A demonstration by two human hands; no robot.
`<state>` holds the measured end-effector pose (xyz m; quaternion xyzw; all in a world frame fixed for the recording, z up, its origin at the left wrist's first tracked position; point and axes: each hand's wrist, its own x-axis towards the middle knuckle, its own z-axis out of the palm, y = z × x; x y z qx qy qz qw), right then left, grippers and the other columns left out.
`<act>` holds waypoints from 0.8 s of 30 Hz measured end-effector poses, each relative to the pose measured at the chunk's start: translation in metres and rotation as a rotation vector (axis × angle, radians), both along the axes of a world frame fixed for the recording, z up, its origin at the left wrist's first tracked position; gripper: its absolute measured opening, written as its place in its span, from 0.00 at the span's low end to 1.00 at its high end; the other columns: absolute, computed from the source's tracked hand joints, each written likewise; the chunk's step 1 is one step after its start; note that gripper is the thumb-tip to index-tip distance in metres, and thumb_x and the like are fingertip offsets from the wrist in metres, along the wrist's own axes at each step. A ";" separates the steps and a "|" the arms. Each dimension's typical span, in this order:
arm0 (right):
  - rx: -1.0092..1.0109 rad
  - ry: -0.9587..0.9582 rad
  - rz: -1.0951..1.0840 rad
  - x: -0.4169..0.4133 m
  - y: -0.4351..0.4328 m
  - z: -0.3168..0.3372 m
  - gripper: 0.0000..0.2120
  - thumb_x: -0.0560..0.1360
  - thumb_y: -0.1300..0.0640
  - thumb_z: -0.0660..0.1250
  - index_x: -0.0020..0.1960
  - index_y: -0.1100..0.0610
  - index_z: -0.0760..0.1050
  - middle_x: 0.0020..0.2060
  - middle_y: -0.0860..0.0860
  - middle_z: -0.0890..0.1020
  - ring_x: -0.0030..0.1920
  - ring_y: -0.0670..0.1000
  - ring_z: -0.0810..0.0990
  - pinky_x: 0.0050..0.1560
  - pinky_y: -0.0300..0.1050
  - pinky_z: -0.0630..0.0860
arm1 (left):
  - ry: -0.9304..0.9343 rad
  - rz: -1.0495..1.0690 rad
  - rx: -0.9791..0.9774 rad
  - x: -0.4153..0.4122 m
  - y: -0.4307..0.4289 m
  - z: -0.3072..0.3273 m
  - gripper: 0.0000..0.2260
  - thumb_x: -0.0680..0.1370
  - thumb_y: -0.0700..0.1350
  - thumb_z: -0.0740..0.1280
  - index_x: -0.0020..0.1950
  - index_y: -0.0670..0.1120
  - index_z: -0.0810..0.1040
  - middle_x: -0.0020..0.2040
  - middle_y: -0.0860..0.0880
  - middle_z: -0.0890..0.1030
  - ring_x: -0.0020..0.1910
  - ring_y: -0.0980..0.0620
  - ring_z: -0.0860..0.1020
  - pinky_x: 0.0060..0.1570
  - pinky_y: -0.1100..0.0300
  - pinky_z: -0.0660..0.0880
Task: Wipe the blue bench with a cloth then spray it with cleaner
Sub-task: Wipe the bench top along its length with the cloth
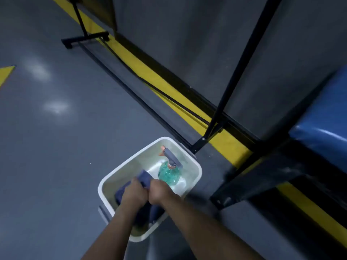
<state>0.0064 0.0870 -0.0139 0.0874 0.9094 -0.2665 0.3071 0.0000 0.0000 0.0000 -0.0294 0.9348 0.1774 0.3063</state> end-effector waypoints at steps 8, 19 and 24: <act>-0.022 -0.111 -0.297 -0.009 -0.001 -0.033 0.21 0.75 0.58 0.62 0.67 0.61 0.67 0.65 0.59 0.73 0.66 0.59 0.72 0.63 0.48 0.70 | -0.055 0.237 0.113 0.007 -0.003 -0.039 0.21 0.74 0.52 0.69 0.31 0.55 0.57 0.52 0.53 0.74 0.54 0.58 0.70 0.61 0.66 0.67; -0.105 -0.171 -0.297 -0.012 -0.005 -0.038 0.23 0.73 0.56 0.66 0.66 0.61 0.70 0.63 0.57 0.76 0.64 0.58 0.75 0.61 0.47 0.71 | -0.072 0.280 0.006 0.014 0.009 -0.058 0.08 0.78 0.50 0.64 0.51 0.45 0.75 0.52 0.48 0.76 0.61 0.56 0.70 0.65 0.65 0.63; -0.199 -0.059 -0.218 -0.005 -0.013 -0.011 0.17 0.77 0.58 0.57 0.64 0.59 0.71 0.63 0.60 0.76 0.64 0.60 0.75 0.64 0.50 0.71 | -0.098 0.344 0.095 0.025 0.004 -0.039 0.14 0.81 0.38 0.55 0.66 0.40 0.68 0.60 0.42 0.75 0.58 0.45 0.74 0.62 0.55 0.70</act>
